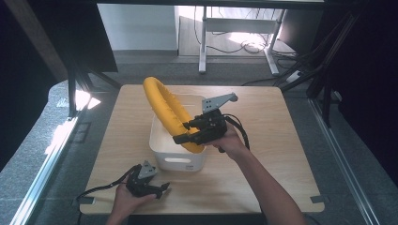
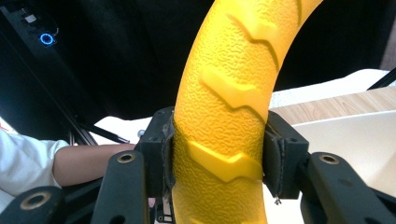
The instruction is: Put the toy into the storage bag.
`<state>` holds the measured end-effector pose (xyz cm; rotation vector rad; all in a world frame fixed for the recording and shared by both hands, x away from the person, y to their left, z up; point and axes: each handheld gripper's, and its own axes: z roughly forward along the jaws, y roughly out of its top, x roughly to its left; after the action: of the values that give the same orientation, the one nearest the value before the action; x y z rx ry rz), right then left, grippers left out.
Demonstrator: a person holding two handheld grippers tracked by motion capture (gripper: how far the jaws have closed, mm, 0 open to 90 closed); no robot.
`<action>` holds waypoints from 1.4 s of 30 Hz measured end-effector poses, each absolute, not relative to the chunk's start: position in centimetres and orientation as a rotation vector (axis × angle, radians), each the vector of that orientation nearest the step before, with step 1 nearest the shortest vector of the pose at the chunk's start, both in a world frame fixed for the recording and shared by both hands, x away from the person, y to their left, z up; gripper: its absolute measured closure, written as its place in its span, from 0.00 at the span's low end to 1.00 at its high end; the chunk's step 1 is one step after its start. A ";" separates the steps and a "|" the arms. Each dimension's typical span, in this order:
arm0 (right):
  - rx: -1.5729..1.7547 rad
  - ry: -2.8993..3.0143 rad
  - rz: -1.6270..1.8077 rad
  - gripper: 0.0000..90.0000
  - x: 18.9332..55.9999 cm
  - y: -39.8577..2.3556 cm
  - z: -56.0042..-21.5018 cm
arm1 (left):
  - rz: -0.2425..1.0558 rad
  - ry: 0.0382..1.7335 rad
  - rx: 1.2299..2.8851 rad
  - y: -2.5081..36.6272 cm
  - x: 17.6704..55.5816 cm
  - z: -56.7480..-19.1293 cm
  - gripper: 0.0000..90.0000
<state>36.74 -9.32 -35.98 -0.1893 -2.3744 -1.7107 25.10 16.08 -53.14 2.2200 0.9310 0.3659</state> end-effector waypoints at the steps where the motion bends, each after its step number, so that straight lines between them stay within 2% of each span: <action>1: -0.192 -2.377 -1.708 0.57 36.8 -9.3 -36.1 | 0.366 0.931 2.220 16.1 25.1 -53.1 0.20; 27: -0.234 -2.357 -1.707 0.56 37.6 -10.1 -37.6 | 0.363 0.931 2.218 16.1 25.1 -53.2 0.20; 42: -0.261 -2.536 -1.776 0.48 37.0 -11.7 -37.4 | 0.353 0.928 2.220 16.0 25.1 -53.3 0.20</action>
<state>36.97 -11.73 -37.41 -0.2612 -2.5357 -1.7760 25.08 15.97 -53.27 2.2202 0.9280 0.3528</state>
